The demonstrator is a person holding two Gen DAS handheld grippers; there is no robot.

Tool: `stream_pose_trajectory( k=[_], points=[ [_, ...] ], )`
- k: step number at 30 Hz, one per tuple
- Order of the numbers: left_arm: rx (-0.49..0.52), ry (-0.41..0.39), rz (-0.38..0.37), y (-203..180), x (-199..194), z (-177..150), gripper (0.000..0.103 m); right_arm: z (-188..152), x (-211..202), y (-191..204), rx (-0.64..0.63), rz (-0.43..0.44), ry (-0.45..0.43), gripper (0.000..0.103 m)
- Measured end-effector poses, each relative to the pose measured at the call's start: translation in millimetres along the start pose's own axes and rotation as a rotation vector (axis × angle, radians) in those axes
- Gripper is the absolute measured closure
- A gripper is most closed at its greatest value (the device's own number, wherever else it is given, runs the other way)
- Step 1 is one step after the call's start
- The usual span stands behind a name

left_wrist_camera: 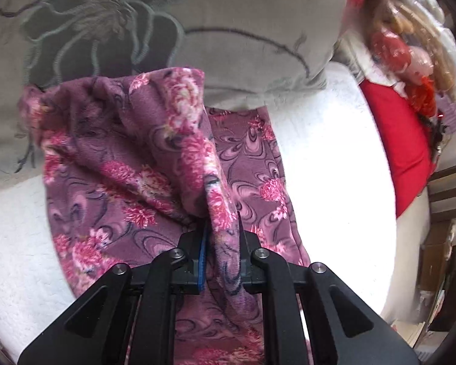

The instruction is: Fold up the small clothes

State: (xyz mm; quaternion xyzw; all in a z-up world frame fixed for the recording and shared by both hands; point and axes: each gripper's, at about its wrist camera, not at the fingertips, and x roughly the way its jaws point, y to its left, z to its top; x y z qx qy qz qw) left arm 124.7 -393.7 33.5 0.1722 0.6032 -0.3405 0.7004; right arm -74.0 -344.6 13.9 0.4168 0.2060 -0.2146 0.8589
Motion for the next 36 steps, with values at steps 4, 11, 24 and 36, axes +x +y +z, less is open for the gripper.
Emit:
stream_pose_trajectory(
  k=[4,11,24,36],
  points=[
    [-0.008,0.013,0.023,-7.4,13.2,3.5,0.085,6.1,7.8,-31.1,0.091,-0.047,0.021,0.095],
    [-0.017,-0.075,-0.086,9.5,-31.7,-8.8,0.060,0.2,29.1,-64.8,0.240,-0.076,0.155,0.086],
    [-0.421,-0.081,-0.222,160.6,-12.3,-97.1,0.046,100.5,96.5,-13.6,-0.068,0.071,0.210,0.032],
    [-0.324,-0.185,-0.207,158.5,-38.9,-111.8,0.046,91.1,137.4,24.6,-0.303,0.115,0.269,0.095]
  ],
)
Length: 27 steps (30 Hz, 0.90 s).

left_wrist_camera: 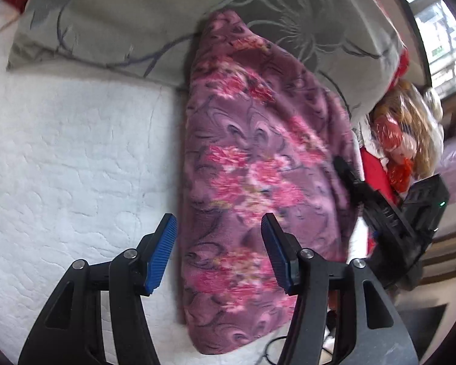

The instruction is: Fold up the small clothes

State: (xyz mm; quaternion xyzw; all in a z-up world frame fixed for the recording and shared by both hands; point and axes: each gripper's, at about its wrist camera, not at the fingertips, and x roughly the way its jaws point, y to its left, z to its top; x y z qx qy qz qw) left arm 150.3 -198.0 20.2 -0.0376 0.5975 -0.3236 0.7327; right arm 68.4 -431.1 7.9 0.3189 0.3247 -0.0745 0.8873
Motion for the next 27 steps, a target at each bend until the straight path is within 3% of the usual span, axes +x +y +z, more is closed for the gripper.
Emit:
stream_pose_trajectory(
  k=[2,5,7,8,10,12,14,16,19,23,27],
  points=[
    [0.045,-0.001,0.087,-4.2,11.8,-5.3,0.043,-0.4,-3.3,-11.4,0.034,-0.048,-0.025,0.095],
    [0.084,0.053,0.119,-11.3,34.2,-17.5,0.041,-9.9,21.9,-42.2,0.130,-0.155,0.098,0.095],
    [0.095,0.059,0.111,-13.1,28.0,-24.5,0.042,-9.9,12.5,-48.5,0.186,-0.107,0.081,0.093],
    [0.101,0.054,0.111,-16.5,24.5,-27.4,0.042,-8.3,5.2,-47.0,0.202,-0.103,0.070,0.086],
    [0.105,0.042,0.106,-14.3,14.6,-36.9,0.042,-12.0,-18.6,-46.0,0.214,-0.039,0.045,0.086],
    [0.117,0.049,0.114,-13.9,15.9,-48.2,0.042,-21.2,-33.5,-44.9,0.200,0.002,0.046,0.079],
    [0.131,0.074,0.142,-12.5,30.3,-55.9,0.041,-43.6,-34.5,-44.0,0.153,0.000,0.106,0.061],
    [0.161,0.043,0.178,-19.0,30.1,-64.0,0.041,-60.9,-27.6,-49.8,0.077,-0.099,0.220,0.066],
    [0.195,0.053,0.197,-33.8,23.9,-70.2,0.041,-63.2,-47.3,-32.1,-0.015,-0.161,0.161,0.064],
    [0.199,0.064,0.213,-38.8,26.8,-77.6,0.041,-68.4,-74.0,-20.9,-0.033,-0.105,0.061,0.062],
    [0.170,0.077,0.208,-31.4,29.6,-79.0,0.040,-91.3,-49.5,-42.4,-0.057,-0.206,0.193,0.063]
  ],
)
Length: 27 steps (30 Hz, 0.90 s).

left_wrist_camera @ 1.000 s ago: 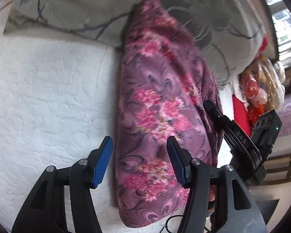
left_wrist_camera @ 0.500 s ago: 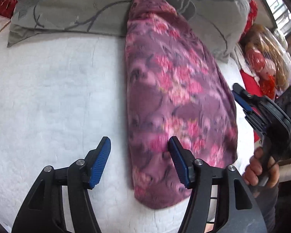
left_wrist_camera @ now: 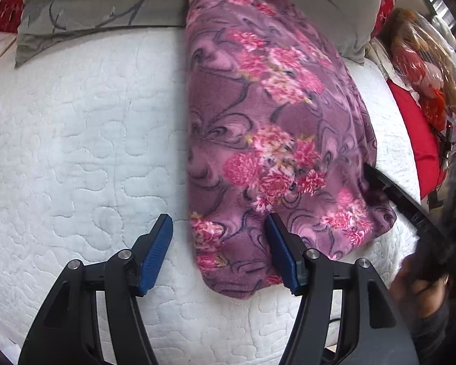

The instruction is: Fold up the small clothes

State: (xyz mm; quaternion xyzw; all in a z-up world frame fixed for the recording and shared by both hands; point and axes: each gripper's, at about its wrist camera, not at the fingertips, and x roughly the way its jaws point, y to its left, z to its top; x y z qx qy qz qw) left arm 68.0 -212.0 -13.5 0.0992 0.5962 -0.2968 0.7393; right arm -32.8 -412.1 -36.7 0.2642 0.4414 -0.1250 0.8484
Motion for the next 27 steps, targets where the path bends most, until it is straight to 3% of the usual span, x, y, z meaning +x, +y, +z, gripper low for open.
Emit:
stream_pose_trajectory(
  k=[2,6,8,11,13,16,18,20,22,25,27],
  points=[
    [0.005,-0.003,0.001,0.8,-2.4,-1.6,0.040,-3.8,-3.6,-6.1,0.018,0.017,-0.034,0.055],
    [0.002,0.003,-0.003,3.3,-7.6,-2.2,0.041,8.8,-8.8,-8.7,0.059,0.018,-0.018,0.054],
    [-0.005,-0.026,-0.041,6.6,-17.3,5.7,0.041,21.4,-19.5,-7.2,0.056,0.025,-0.063,0.052],
    [-0.031,-0.117,-0.068,13.3,-38.1,34.8,0.041,46.6,-31.5,-2.7,0.077,0.083,-0.129,0.050],
    [-0.048,-0.135,-0.058,16.9,-39.4,56.1,0.041,62.4,-27.6,1.2,0.085,0.113,-0.134,0.050],
    [-0.072,-0.132,-0.023,24.2,-23.4,85.7,0.041,79.3,-11.4,11.1,0.059,0.130,-0.153,0.056],
    [-0.079,-0.088,0.005,28.9,-2.0,96.8,0.037,82.7,14.8,17.0,0.027,0.093,-0.100,0.057],
    [-0.103,-0.047,-0.032,40.5,10.8,101.2,0.033,82.2,47.3,18.0,-0.012,0.028,0.010,0.059],
    [-0.123,-0.057,-0.106,50.7,2.0,103.6,0.033,91.5,40.3,21.6,-0.026,0.034,-0.022,0.059],
    [-0.167,-0.116,-0.153,65.6,-13.1,114.4,0.033,117.4,31.9,19.9,0.014,0.062,-0.086,0.054],
    [-0.193,-0.101,-0.179,70.5,-11.3,122.2,0.033,135.6,44.6,17.8,0.049,0.072,-0.060,0.054]
  ],
)
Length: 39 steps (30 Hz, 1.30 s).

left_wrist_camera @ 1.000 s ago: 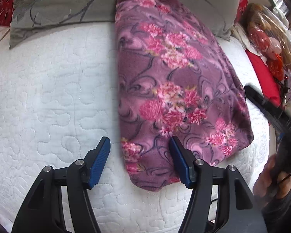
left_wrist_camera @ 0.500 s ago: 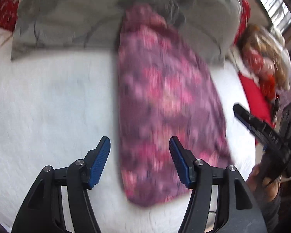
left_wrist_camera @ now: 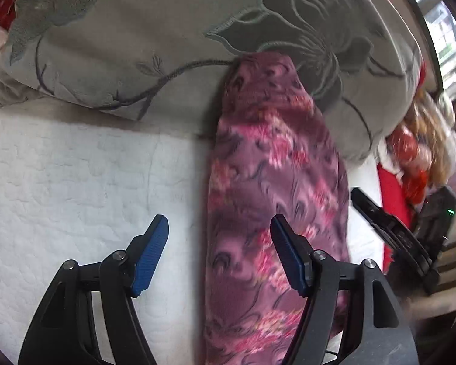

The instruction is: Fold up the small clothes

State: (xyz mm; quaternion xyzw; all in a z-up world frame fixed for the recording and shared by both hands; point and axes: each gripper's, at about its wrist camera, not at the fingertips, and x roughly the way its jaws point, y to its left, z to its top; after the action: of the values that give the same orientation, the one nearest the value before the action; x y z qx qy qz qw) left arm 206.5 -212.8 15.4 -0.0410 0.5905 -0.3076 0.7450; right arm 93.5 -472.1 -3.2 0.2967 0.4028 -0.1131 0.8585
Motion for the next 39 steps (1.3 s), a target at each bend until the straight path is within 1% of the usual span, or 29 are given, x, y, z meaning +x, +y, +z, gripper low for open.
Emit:
stream_pose_trajectory(
  k=[1,2,3,4,5,7,9,11,12,13,14,15,16,17,18,20,21,22,23,24,26,28,30,31,33,34,35,36,39],
  points=[
    [-0.019,0.015,-0.014,2.1,3.8,4.6,0.033,6.6,15.3,-1.2,0.023,0.001,0.052,0.054],
    [-0.030,0.025,-0.013,3.5,8.2,8.4,0.033,10.0,25.4,-0.6,0.031,-0.027,0.084,0.059],
    [-0.030,0.028,-0.003,4.3,12.3,11.0,0.033,12.7,30.6,2.3,0.020,-0.038,0.084,0.067],
    [-0.025,0.031,0.011,4.8,17.0,12.2,0.033,15.1,31.4,6.8,-0.005,-0.032,0.060,0.098],
    [-0.016,0.044,0.040,5.6,27.1,13.3,0.032,16.3,35.2,9.5,-0.022,-0.059,0.047,0.098],
    [-0.016,0.047,0.050,2.6,33.9,13.0,0.028,13.1,49.4,7.3,-0.024,-0.124,0.075,0.098],
    [-0.012,0.051,0.058,1.1,28.4,12.7,0.029,13.2,45.8,10.7,-0.039,-0.127,0.058,0.098],
    [-0.016,0.048,0.032,0.1,15.1,10.0,0.029,12.1,28.8,16.4,-0.064,-0.117,0.044,0.088],
    [-0.016,0.032,0.016,1.3,5.9,5.3,0.029,8.6,18.6,17.5,-0.079,-0.084,0.034,0.088],
    [-0.018,0.011,0.011,3.3,-4.1,-2.0,0.029,2.7,6.9,19.2,-0.100,-0.009,0.036,0.085],
    [-0.024,-0.006,0.000,4.7,-6.9,-7.3,0.029,-4.6,-0.8,20.1,-0.118,0.050,0.049,0.078],
    [-0.034,-0.013,-0.015,6.8,-9.4,-15.6,0.029,-13.2,-6.4,19.9,-0.132,0.086,0.055,0.074],
    [-0.043,-0.003,-0.011,9.6,-5.6,-24.9,0.029,-21.1,-8.5,19.2,-0.145,0.102,0.063,0.065],
    [-0.047,0.034,0.014,10.4,5.5,-32.9,0.029,-34.6,-3.8,18.7,-0.176,0.088,0.103,0.060],
    [-0.043,0.063,0.031,8.2,14.4,-36.8,0.028,-42.8,4.9,22.6,-0.203,0.051,0.136,0.060],
    [0.009,0.037,0.067,-0.8,9.1,-43.1,0.029,-51.8,-0.8,27.1,-0.267,-0.005,0.115,0.057],
    [0.022,0.052,0.056,-3.6,4.6,-43.5,0.029,-49.8,-5.2,27.8,-0.262,-0.014,0.130,0.057],
    [0.025,0.056,0.035,-3.7,-0.7,-43.1,0.029,-47.5,-11.8,25.5,-0.233,-0.008,0.130,0.057],
    [0.024,0.043,0.008,-3.4,-8.6,-43.9,0.029,-45.8,-21.3,19.4,-0.191,0.014,0.104,0.056],
    [0.023,0.032,0.005,-2.7,-12.7,-44.1,0.029,-44.4,-28.0,12.2,-0.154,0.023,0.081,0.055],
    [0.019,0.031,-0.006,3.1,-16.4,-44.1,0.029,-39.1,-31.4,-13.3,-0.053,0.007,0.076,0.040],
    [-0.014,0.069,-0.040,8.2,-6.5,-45.0,0.029,-34.0,-25.2,-38.2,0.052,0.029,0.098,0.039],
    [-0.045,0.148,-0.118,15.9,9.0,-46.2,0.029,-41.2,-10.1,-58.6,0.202,0.152,0.153,0.036],
    [-0.068,0.175,-0.143,19.2,16.1,-47.5,0.027,-43.3,-3.7,-64.8,0.253,0.213,0.164,0.032],
    [-0.077,0.149,-0.175,20.9,15.4,-48.9,0.019,-45.1,-4.2,-63.5,0.266,0.285,0.121,0.022],
    [-0.081,0.145,-0.192,20.8,15.3,-46.2,0.019,-45.4,-1.2,-60.0,0.261,0.329,0.127,0.019],
    [-0.089,0.147,-0.199,20.9,16.4,-44.0,0.019,-43.2,5.1,-55.2,0.255,0.367,0.150,0.019],
    [-0.099,0.151,-0.204,21.7,17.2,-42.8,0.019,-39.4,12.1,-47.1,0.235,0.362,0.163,0.018],
    [-0.129,0.157,-0.201,23.8,20.3,-37.2,0.020,-33.0,24.7,-24.0,0.135,0.295,0.161,0.018]
  ],
)
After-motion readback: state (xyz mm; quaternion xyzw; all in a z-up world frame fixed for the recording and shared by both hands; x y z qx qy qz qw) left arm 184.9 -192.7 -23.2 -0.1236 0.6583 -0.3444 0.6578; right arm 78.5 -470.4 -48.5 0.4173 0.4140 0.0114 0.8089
